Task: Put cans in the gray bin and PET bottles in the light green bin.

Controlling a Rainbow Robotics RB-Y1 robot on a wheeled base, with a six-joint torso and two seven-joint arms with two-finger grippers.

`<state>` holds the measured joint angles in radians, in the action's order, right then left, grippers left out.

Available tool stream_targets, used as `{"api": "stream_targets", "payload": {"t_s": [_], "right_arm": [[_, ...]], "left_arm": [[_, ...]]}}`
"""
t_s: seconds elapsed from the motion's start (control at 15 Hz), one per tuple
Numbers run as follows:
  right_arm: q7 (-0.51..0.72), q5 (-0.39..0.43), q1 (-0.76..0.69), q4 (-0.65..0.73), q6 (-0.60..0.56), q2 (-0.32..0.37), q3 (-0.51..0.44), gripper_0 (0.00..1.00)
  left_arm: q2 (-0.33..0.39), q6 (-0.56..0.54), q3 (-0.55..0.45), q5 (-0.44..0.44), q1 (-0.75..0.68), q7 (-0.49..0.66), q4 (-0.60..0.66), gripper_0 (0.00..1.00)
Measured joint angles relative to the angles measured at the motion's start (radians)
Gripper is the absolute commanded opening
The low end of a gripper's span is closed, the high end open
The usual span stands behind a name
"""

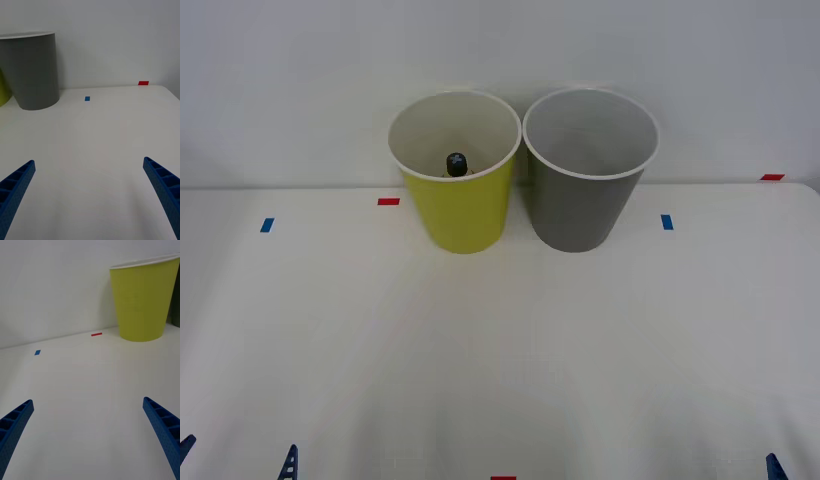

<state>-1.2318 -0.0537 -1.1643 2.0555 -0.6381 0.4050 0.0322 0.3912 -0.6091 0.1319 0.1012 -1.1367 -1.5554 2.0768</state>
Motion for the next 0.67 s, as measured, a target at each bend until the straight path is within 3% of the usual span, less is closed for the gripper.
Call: {"api": "stream_targets", "payload": {"t_s": [0.67], "right_arm": [[0.000,0.000,0.000,0.000,0.000,0.000,0.000,1.00]], "left_arm": [[0.000,0.000,0.000,0.000,0.000,0.000,0.000,1.00]]}}
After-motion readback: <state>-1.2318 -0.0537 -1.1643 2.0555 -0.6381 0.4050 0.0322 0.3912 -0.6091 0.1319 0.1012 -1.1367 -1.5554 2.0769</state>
